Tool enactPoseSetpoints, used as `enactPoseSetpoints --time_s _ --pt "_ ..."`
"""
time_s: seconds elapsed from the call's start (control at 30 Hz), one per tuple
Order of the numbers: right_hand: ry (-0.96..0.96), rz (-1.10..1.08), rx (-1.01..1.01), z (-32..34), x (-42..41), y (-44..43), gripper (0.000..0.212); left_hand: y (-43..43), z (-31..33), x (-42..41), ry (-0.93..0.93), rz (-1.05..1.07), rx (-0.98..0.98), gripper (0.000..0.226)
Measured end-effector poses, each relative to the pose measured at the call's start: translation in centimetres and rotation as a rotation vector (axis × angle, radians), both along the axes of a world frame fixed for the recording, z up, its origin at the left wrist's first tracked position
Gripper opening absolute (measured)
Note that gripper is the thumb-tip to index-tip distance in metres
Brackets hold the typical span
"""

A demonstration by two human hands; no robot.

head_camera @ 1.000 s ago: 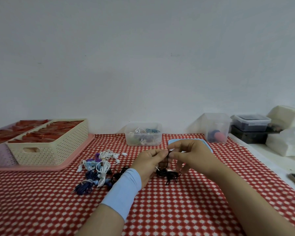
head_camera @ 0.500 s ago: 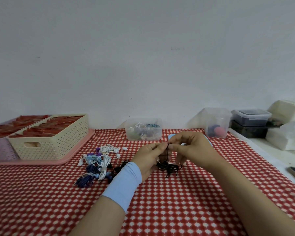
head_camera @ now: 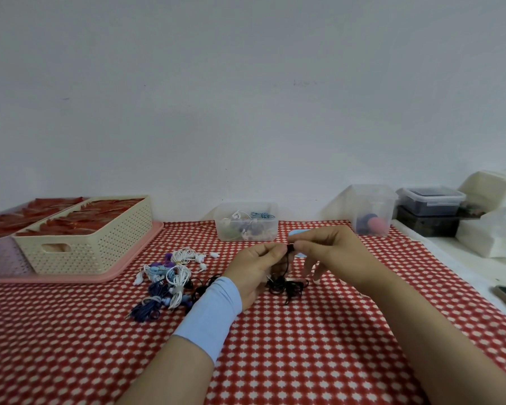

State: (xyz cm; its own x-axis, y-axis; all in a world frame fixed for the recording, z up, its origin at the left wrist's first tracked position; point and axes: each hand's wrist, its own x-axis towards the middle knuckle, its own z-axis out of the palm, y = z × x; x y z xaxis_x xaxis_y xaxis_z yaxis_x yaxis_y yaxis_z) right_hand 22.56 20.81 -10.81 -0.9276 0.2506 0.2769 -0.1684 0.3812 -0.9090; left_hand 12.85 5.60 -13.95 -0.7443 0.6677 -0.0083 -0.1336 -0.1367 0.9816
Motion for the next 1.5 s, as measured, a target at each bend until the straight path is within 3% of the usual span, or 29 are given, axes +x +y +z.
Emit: enactPoseSetpoints --time_s 0.13,0.3,0.47,0.63,0.77,0.9,1.0,1.07,1.17,1.23,1.33,1.5 --pt "-0.089 0.078 -0.178 0.1 0.2 0.3 0.020 -0.3 0.2 -0.2 0.032 -0.014 0.023 0.018" --pt "-0.150 0.131 -0.328 -0.2 0.0 0.4 0.020 -0.3 0.1 -0.2 0.092 -0.053 0.041 0.035" --pt "-0.231 0.165 -0.391 -0.2 -0.2 0.5 0.020 -0.5 0.0 -0.4 0.067 -0.121 0.093 0.021" --pt "-0.272 0.261 -0.442 -0.2 -0.1 0.8 0.033 -0.7 0.3 -0.3 0.046 -0.179 0.091 0.019" --pt "-0.266 0.239 -0.373 -0.5 -0.3 1.0 0.039 -0.8 0.2 -0.2 0.041 -0.201 0.071 0.022" --pt "-0.237 0.140 -0.303 -0.6 -0.7 0.6 0.029 -0.8 0.2 -0.7 0.041 -0.167 0.063 0.028" --pt "-0.165 0.047 -0.228 -0.2 -0.4 0.5 0.021 -0.7 0.7 -0.7 0.055 -0.116 0.108 0.014" --pt "-0.173 0.009 -0.090 -0.2 -0.3 0.5 0.018 -0.9 0.9 -0.8 0.036 -0.089 0.142 0.009" --pt "-0.268 0.080 0.207 -0.9 -0.6 0.2 0.034 -1.3 1.1 -1.1 0.024 -0.060 0.161 0.018" --pt "-0.270 0.087 0.338 -1.4 -1.0 0.1 0.032 -1.6 1.3 -1.3 0.059 -0.056 0.146 0.024" --pt "-0.213 0.040 0.285 -1.6 -1.2 0.3 0.011 -2.1 1.7 -1.4 0.086 -0.053 0.128 0.023" --pt "-0.174 -0.018 0.174 -1.5 -1.1 0.1 0.005 -3.1 2.3 -1.6 0.173 0.124 0.084 0.018"
